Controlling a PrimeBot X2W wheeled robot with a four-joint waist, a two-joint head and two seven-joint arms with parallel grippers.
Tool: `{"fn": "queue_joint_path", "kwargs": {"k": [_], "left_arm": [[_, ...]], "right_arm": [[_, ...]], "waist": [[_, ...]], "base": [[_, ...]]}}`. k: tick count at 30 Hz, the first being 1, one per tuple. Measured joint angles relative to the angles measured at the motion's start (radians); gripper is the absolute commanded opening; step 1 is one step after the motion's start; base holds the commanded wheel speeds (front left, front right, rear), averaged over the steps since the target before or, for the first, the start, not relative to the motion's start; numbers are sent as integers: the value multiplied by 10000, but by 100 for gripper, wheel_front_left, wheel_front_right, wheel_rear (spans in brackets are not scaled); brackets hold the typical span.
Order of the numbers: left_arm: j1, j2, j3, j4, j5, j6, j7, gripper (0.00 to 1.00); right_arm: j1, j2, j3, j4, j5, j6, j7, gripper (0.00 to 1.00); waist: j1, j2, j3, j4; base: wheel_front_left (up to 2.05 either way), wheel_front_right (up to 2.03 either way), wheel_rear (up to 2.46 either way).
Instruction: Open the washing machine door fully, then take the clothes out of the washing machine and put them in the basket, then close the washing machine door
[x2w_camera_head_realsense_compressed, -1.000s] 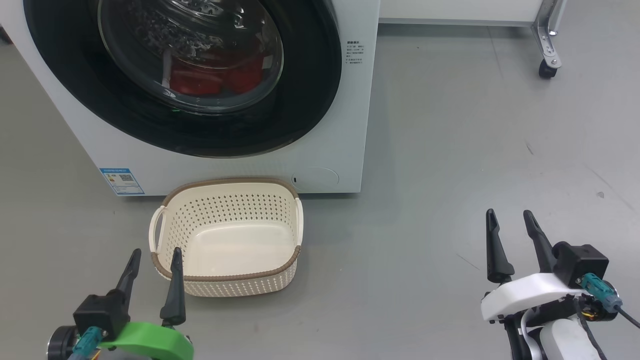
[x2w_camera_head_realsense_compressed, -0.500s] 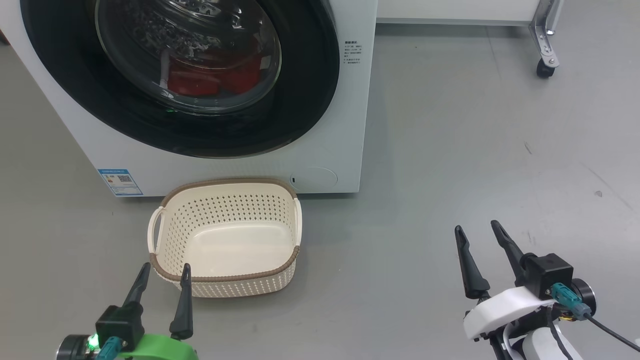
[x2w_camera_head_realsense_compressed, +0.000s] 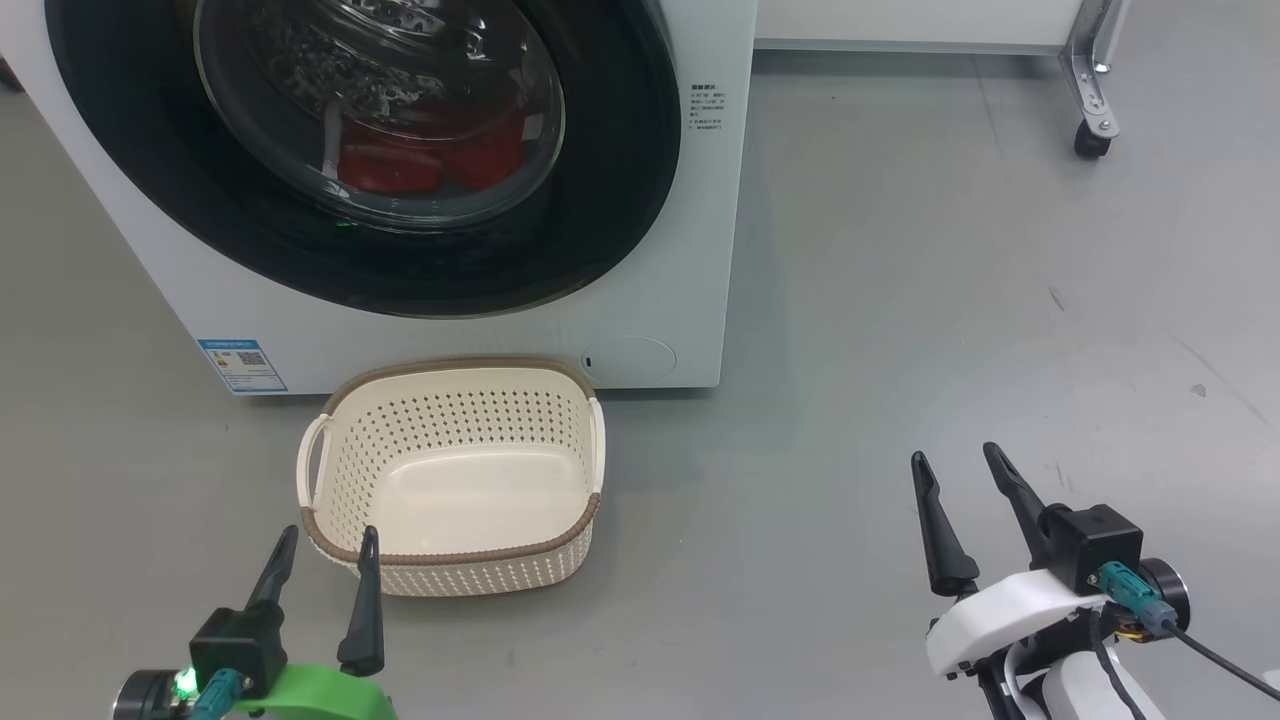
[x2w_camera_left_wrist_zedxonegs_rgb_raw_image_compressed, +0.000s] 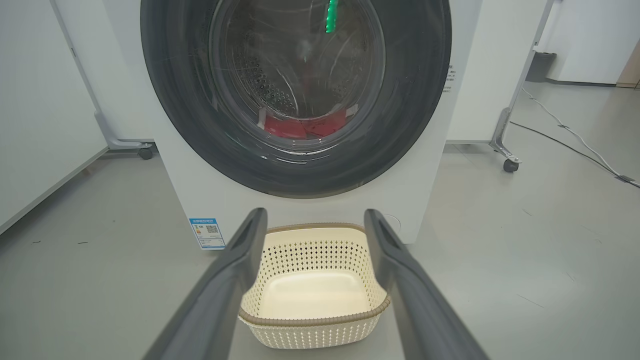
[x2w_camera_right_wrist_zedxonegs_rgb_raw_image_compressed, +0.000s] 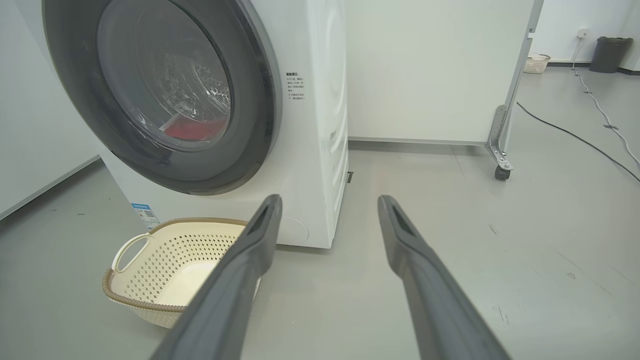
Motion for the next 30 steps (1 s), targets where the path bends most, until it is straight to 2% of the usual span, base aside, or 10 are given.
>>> {"fn": "queue_joint_path", "kwargs": {"k": [30], "left_arm": [[-169,-100,146,270,4,-4,0,100]], "right_arm": [[-226,13,-35,453,31,6,-104,100]], "waist": [[0,0,-75,21]], "base": [[0,0,0]]}}
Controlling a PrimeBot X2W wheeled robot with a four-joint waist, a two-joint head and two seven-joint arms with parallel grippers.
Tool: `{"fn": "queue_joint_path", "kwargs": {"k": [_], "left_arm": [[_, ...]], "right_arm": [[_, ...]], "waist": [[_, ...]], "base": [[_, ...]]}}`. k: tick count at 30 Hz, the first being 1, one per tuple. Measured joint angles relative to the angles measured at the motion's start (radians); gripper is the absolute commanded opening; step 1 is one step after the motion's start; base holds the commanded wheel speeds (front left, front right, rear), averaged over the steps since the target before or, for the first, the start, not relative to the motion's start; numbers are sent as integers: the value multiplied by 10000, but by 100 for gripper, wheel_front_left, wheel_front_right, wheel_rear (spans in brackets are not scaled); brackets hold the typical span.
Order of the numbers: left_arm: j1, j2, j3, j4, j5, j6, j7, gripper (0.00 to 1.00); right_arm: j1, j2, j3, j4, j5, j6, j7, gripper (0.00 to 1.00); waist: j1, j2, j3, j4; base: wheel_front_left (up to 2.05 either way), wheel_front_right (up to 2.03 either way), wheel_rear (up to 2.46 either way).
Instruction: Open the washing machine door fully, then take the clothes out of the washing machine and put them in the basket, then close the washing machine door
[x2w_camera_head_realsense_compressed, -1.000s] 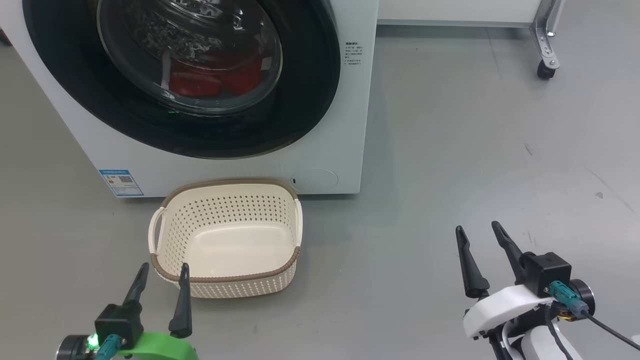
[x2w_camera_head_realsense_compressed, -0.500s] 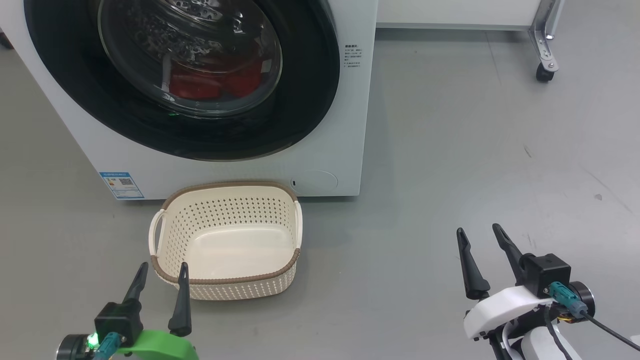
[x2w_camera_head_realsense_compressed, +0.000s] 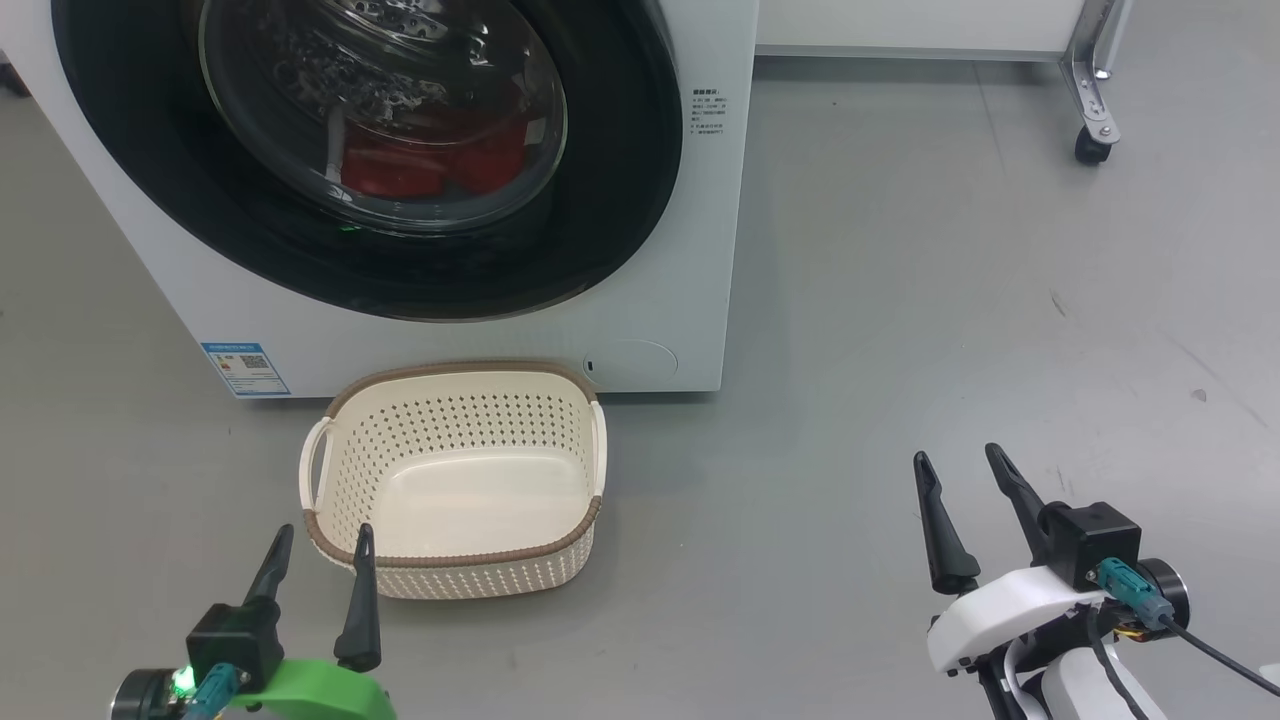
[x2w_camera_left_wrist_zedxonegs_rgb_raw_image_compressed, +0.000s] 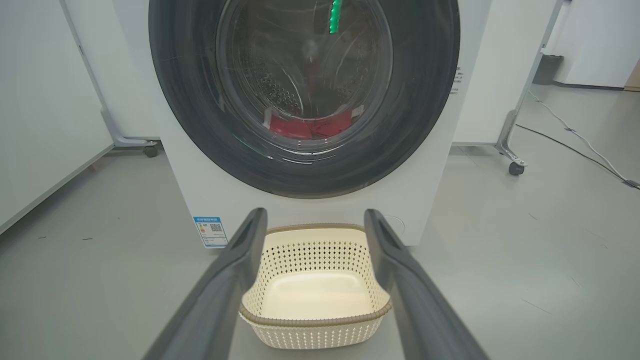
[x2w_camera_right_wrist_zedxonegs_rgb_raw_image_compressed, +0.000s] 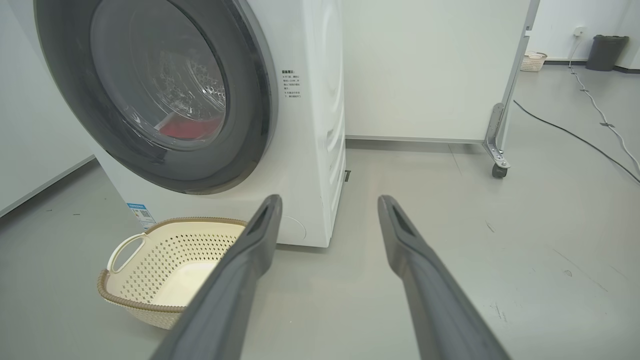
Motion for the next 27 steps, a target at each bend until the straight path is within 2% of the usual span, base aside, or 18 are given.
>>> {"fn": "queue_joint_path", "kwargs": {"k": [6,7,8,13,16,27], "left_arm": [[-7,-6,27,0,15,-6,0,100],[-12,-8,27,-2,15,-8,0,100],[-21,-10,25,-6,17,-12,0,100],[-137,-15,33,-48,29,-17,0,100],[-224,-23,81,-104,29,-19,0,100],[-622,-36,42,-288,207,-146,-29,100]], "right_arm": [[-12,-2,-8,19,0,4,-2,100],[-13,-2,-10,12,0,13,-2,29],[-20,-2,-13,-10,0,15,-23,0],[-192,-19,-54,-157,4,44,-86,0],[-431,-17,-84,-192,94,198,-88,0],[-1392,163,-988,-290,2098,821,343,0]], "waist": [[0,0,51,14],[0,0,76,20],[0,0,102,26],[0,0,283,66],[0,0,424,87],[0,0,1169,238]], "base": [[0,0,0],[0,0,0],[0,0,0],[0,0,0],[0,0,0],[0,0,0]]}}
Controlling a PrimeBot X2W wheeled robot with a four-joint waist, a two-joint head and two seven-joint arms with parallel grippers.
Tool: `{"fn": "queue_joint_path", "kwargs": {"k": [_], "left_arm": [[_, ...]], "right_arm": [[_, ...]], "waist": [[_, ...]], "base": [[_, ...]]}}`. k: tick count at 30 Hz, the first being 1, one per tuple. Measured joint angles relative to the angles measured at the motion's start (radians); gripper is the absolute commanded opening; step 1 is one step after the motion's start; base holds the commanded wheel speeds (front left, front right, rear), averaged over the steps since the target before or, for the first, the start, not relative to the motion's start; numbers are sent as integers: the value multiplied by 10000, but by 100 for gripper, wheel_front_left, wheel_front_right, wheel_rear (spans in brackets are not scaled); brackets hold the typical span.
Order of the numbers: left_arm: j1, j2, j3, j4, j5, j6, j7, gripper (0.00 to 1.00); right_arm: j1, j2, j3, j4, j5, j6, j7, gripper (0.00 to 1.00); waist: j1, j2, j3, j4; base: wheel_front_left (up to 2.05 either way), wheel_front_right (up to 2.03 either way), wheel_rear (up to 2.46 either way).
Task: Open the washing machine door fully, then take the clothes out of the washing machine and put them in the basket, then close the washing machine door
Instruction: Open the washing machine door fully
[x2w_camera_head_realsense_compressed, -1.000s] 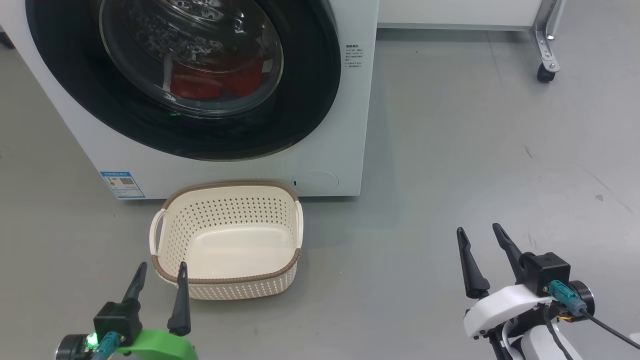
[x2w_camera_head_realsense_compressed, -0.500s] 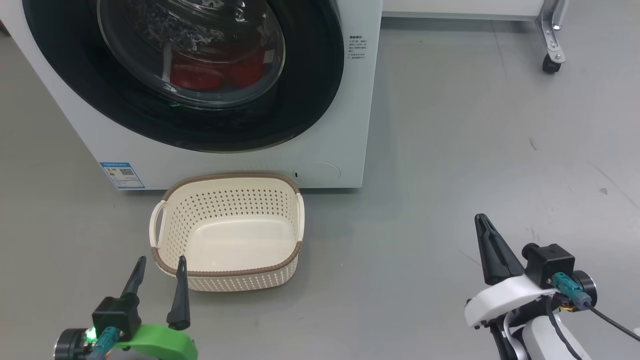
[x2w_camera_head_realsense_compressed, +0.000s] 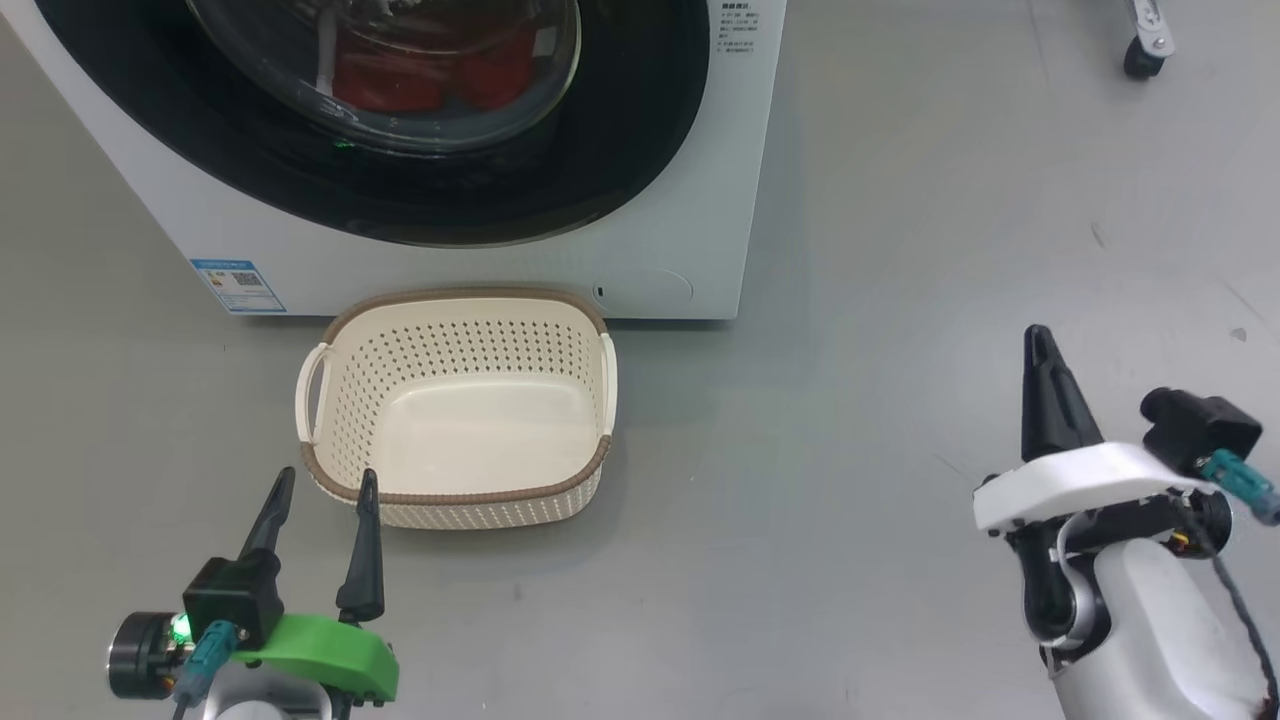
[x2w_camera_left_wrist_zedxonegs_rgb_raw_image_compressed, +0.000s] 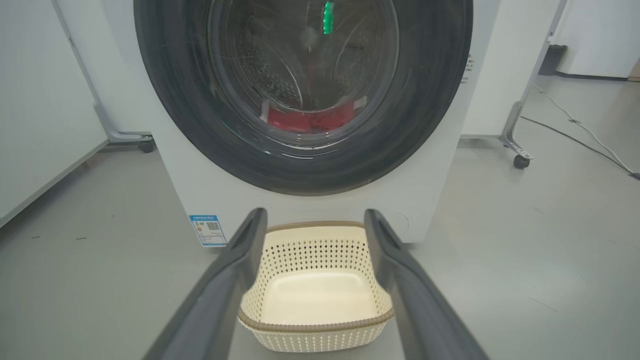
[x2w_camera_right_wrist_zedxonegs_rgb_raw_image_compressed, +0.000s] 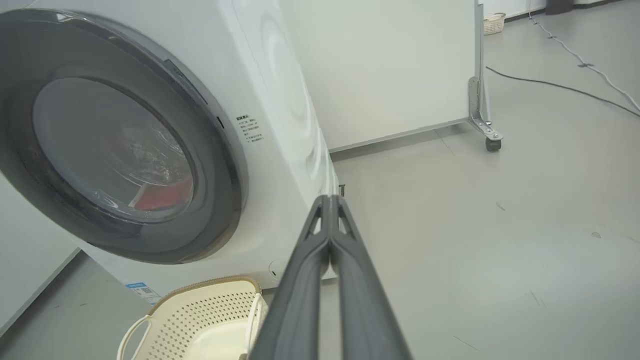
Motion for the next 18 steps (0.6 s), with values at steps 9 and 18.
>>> {"fn": "queue_joint_path", "kwargs": {"k": [9,18], "left_arm": [[-550,-17,-155,-259,58,-127,-2,100],[-1181,-63,-466,-353,50,-222,-2,100]], "right_arm": [[-1485,192,-1162,-242,2755,119,1195,0],[-3347,151,-1931,-604,4211,-31,2475,0]], "waist": [[0,0,850,256],[0,0,1725,628]], "base": [[0,0,0],[0,0,0]]}}
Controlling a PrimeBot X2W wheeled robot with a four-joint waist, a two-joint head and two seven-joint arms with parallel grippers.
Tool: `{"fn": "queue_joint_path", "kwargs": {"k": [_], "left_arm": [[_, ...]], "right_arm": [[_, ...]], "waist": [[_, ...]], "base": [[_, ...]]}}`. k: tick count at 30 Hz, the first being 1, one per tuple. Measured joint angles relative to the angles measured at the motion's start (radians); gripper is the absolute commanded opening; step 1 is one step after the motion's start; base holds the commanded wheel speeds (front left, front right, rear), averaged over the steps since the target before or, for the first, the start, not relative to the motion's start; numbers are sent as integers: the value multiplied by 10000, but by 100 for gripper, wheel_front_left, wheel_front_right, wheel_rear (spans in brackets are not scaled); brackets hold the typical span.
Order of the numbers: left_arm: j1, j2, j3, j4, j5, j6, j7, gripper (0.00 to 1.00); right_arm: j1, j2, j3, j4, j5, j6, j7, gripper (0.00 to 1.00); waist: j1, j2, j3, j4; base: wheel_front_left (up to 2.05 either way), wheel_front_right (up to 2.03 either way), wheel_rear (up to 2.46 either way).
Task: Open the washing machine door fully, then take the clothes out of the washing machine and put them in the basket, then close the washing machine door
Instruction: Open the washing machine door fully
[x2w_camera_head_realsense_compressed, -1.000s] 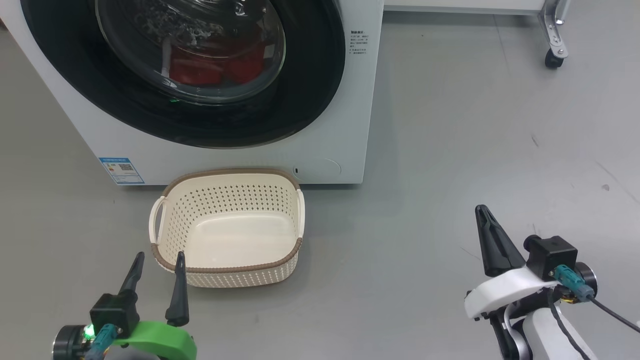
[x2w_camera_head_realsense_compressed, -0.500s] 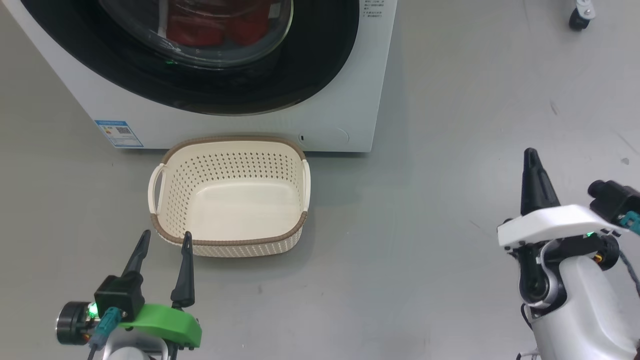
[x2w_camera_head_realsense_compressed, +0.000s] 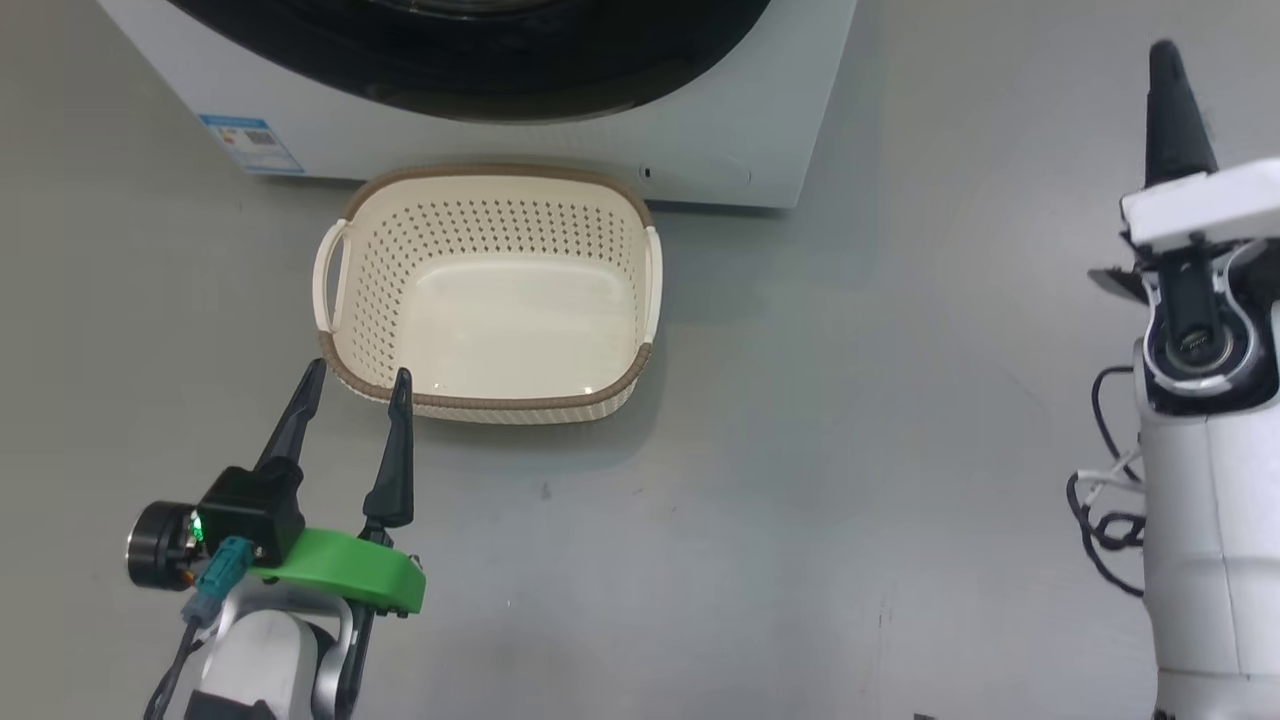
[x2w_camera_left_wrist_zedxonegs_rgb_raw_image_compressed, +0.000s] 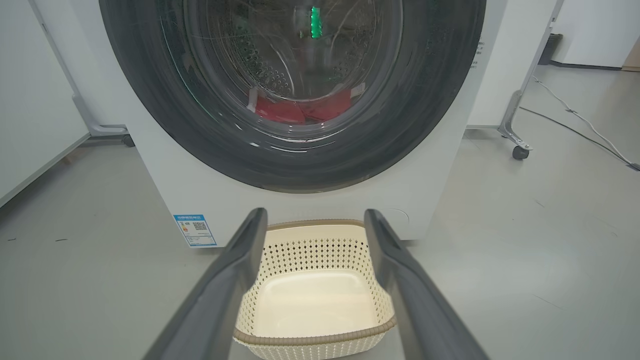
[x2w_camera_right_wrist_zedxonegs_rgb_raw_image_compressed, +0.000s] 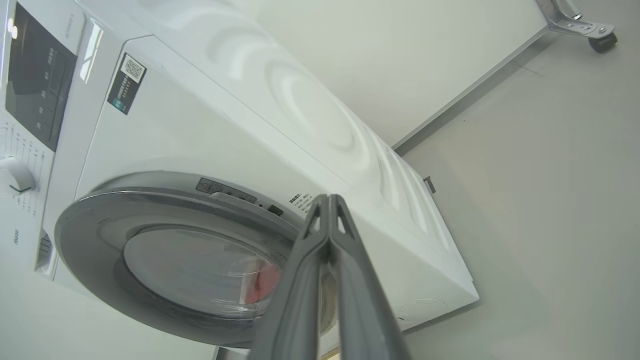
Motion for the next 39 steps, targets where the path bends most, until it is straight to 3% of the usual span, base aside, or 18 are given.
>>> {"fn": "queue_joint_path", "kwargs": {"k": [8,17,29,39], "left_arm": [[-491,-29,-217,-17,-201,-161,0,100],[-1135,-79,-522,-77,-918,-161,0,100],[-1933,-148,-1139,-52,-1248,-159,0,100],[-2159,-165,-1273,25,-1668,-67,0,100]], "right_arm": [[-1870,-570,-161,-150,159,-514,965,0],[-3684,-637,-265,-100,543,-1045,1659,0],[-5558,-876,-52,554,577,-1229,2385,0],[-6392,-571,109,1390,1467,-1229,3200,0]], "waist": [[0,0,880,528],[1,0,1866,1103],[1,0,2889,1844],[1,0,3262,2292]], "base": [[0,0,0],[0,0,0],[0,0,0],[0,0,0]]}}
